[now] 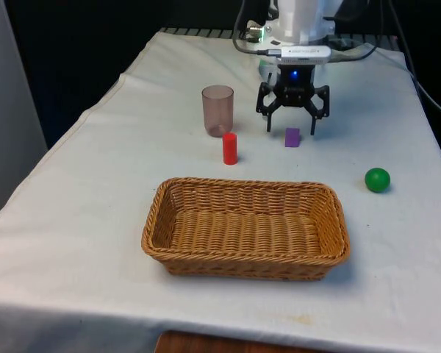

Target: Pick up the triangular block and place it into the basket.

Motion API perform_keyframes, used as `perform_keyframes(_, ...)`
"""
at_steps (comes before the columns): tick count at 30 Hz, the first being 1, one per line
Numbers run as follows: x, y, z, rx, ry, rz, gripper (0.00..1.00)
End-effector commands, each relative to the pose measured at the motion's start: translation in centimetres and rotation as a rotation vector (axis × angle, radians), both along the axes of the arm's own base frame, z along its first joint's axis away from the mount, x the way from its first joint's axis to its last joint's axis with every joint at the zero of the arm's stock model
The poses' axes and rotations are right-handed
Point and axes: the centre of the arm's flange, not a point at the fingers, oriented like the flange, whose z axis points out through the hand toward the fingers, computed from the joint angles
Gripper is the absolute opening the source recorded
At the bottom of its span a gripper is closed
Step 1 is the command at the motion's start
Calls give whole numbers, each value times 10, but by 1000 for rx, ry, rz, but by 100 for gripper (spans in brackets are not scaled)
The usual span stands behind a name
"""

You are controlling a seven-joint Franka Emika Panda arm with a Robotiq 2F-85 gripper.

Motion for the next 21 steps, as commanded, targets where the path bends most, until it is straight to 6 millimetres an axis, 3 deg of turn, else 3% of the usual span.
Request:
perform_keyframes(1,1,3,0,8,-10,2,100)
perform_keyframes(3,0,3,-1,6,-11,1,100)
perform_keyframes(5,1,4,-1,6,-14,2,93)
perform_keyframes(6,0,4,-2,5,-13,2,82)
perform_keyframes(8,0,2,-2,-1,-5,4,71)
perform_keyframes(9,0,4,-2,5,-14,2,71)
perform_keyframes(12,1,4,-2,4,-15,1,57)
perform_keyframes(13,1,4,-2,4,-16,1,47)
perform_keyframes(16,1,4,-3,4,-15,2,33)
perform_keyframes(21,0,4,-2,4,-15,2,33)
